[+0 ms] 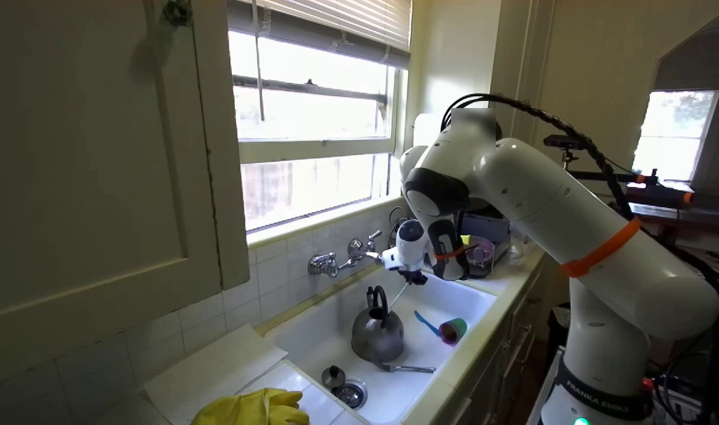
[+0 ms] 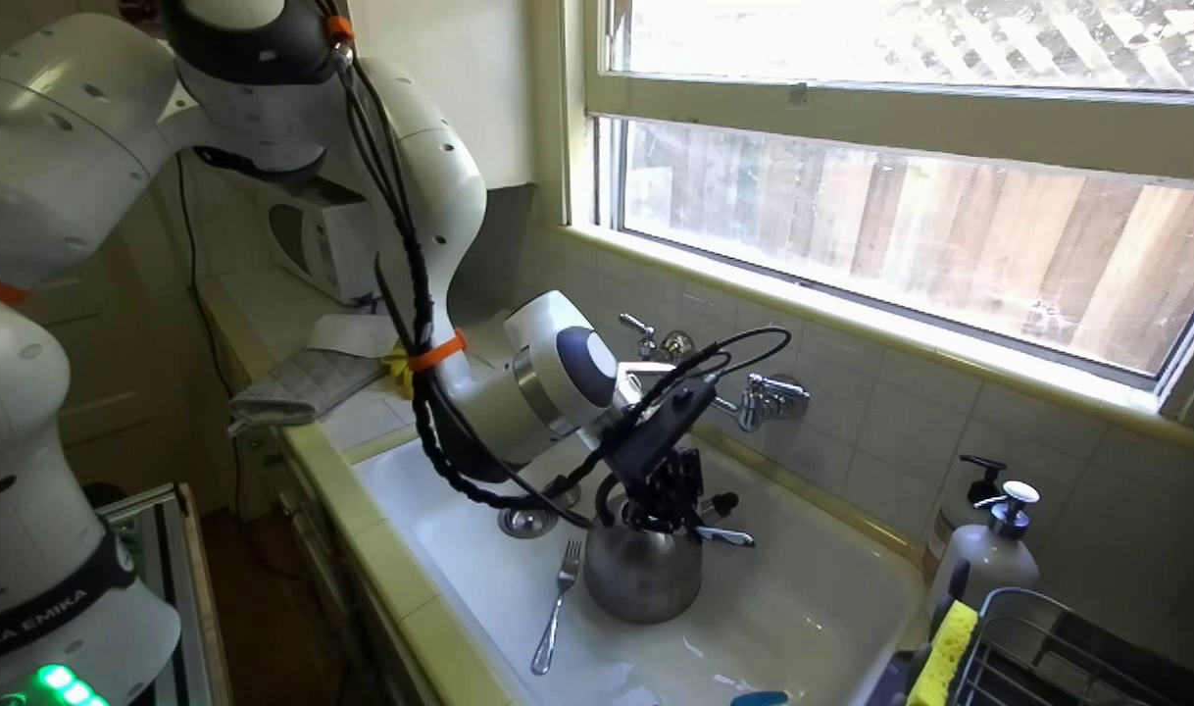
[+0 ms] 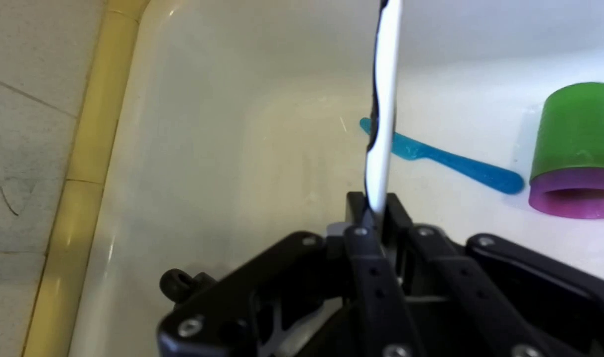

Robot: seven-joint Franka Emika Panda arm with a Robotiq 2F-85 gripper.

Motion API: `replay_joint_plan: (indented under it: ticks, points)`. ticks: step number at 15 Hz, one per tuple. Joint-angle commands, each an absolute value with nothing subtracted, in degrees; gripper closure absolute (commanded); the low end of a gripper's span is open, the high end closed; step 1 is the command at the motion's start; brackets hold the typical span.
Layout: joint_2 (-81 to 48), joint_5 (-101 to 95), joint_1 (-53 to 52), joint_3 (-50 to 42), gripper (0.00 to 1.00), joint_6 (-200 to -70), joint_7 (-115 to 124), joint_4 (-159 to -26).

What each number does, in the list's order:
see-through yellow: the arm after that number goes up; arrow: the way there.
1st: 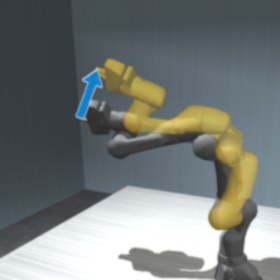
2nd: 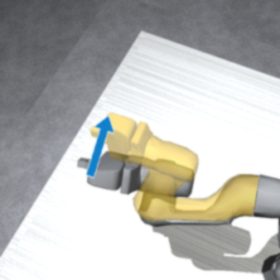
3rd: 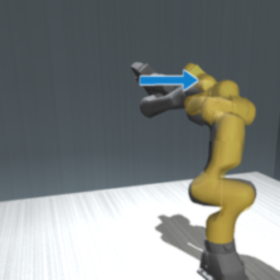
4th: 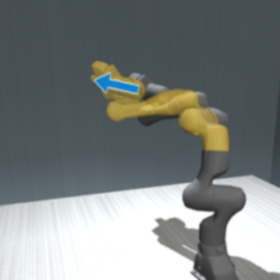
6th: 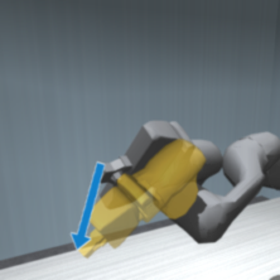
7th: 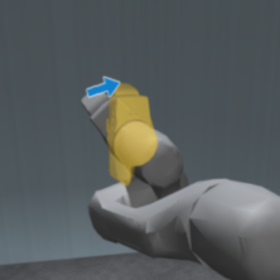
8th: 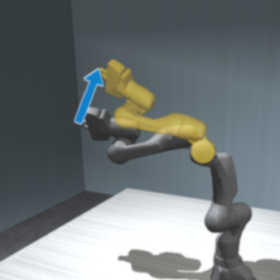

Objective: Pick up the white thing to stir inside the kettle

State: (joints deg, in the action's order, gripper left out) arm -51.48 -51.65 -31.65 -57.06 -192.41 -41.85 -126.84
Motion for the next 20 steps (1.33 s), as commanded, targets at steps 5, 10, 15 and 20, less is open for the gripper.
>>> replay_joint_plan:
  ticks: [5, 10, 15, 20]
  points:
    - [-58.1, -44.7, -38.54, -59.17, 0.97, -194.36, -36.35, -128.75]
    - [-59.36, -41.79, -40.48, -58.53, 0.97, -193.36, -34.86, -128.41]
    - [-58.85, -39.86, -40.04, -57.03, 0.97, -191.3, -33.41, -128.13]
    - [-59.93, -36.78, -40.79, -57.4, 0.97, -189.85, -31.48, -127.94]
